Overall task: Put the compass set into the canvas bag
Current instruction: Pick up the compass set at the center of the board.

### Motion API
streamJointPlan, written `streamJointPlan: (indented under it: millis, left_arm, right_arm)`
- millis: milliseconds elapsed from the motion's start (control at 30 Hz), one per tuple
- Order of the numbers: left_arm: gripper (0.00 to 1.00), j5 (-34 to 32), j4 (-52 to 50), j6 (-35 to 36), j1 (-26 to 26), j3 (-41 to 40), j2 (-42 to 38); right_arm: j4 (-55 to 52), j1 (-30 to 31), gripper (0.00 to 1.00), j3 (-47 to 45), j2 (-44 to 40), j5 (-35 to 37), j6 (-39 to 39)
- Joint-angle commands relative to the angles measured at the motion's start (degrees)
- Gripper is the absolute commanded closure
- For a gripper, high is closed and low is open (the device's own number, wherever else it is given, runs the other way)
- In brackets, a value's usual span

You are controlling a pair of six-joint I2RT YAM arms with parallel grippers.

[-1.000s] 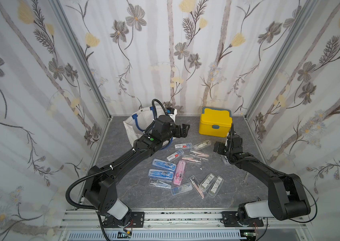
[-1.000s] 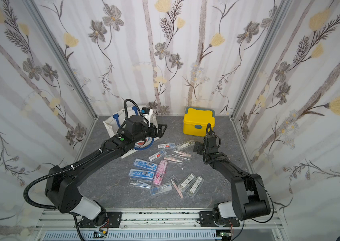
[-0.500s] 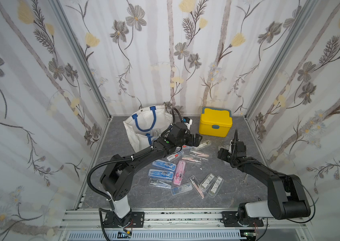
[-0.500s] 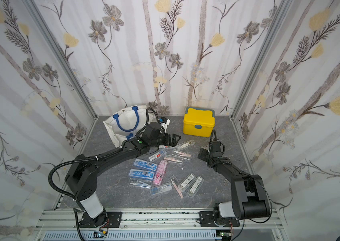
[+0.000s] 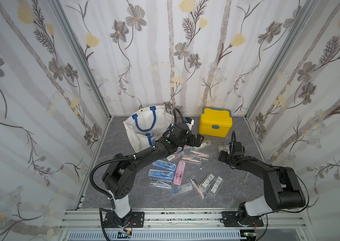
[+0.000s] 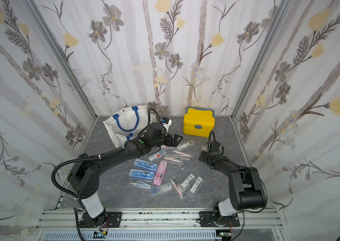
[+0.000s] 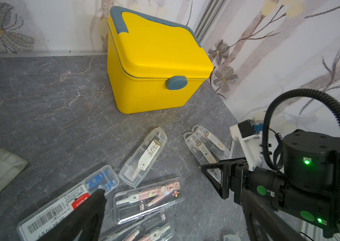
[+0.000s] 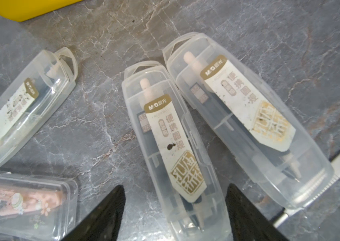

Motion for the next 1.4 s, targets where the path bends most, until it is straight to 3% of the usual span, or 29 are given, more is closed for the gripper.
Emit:
streamJointPlan:
  millis: [0, 367, 633, 1133, 1367]
  left_arm:
    - [0.00, -0.5, 0.8, 1.0, 0.0, 0.4, 0.4]
    - [0.00, -2.6, -0.3, 1.1, 0.0, 0.0, 1.3]
    - [0.00, -2.5, -0.2, 0.1, 0.0, -0.1, 2.2]
    - [0.00, 0.4, 3.4, -3.8, 0.1, 0.2, 3.9]
    - [0.00, 5.7, 10.7, -8.9, 0.1, 2.0, 6.1]
  right_arm:
    - [0.6, 0.0, 0.28, 0.7, 1.1, -1.2, -0.3]
    - [-1.8, 1.7, 0.46, 3.8, 6.9, -0.7, -1.9]
    - [-1.1, 3.4, 0.59, 4.0, 5.8, -0.5, -3.3]
    - [11.8, 5.5, 0.60, 0.2, -9.5, -17.6, -4.6]
    - [20.4, 7.5, 0.59, -2.1, -14.4, -26.0, -4.5]
